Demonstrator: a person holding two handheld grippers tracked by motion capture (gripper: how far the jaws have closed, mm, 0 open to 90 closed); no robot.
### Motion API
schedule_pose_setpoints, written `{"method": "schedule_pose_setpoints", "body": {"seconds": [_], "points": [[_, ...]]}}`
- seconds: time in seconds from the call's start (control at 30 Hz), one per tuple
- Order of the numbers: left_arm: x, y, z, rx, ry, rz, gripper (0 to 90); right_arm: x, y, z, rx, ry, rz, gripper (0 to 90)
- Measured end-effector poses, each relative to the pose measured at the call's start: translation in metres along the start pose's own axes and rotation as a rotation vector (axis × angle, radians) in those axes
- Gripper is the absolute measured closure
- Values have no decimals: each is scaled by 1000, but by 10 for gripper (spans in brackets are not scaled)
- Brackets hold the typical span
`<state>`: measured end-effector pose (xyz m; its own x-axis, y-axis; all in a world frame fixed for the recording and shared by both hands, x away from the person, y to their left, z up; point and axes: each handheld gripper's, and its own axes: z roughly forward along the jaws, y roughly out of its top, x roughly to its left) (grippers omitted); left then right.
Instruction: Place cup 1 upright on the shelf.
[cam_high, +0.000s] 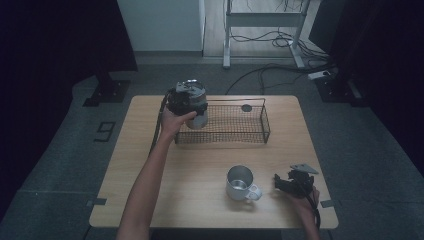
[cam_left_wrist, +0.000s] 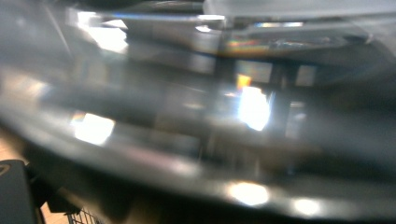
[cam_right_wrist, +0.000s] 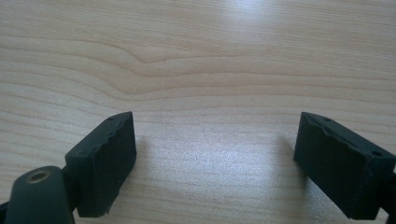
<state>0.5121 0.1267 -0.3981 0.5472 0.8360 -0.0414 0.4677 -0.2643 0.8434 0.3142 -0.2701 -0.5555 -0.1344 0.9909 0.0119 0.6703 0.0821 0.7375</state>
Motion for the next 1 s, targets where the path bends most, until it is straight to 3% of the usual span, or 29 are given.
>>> {"method": "schedule_pose_setpoints", "body": {"seconds": [0.53,1.0], "points": [[11,-17,24,36,29,-31,41,0,0,0,0,-1,0,125],[12,-30,36,59,33,-55,41,0,0,0,0,-1,0,125]]}}
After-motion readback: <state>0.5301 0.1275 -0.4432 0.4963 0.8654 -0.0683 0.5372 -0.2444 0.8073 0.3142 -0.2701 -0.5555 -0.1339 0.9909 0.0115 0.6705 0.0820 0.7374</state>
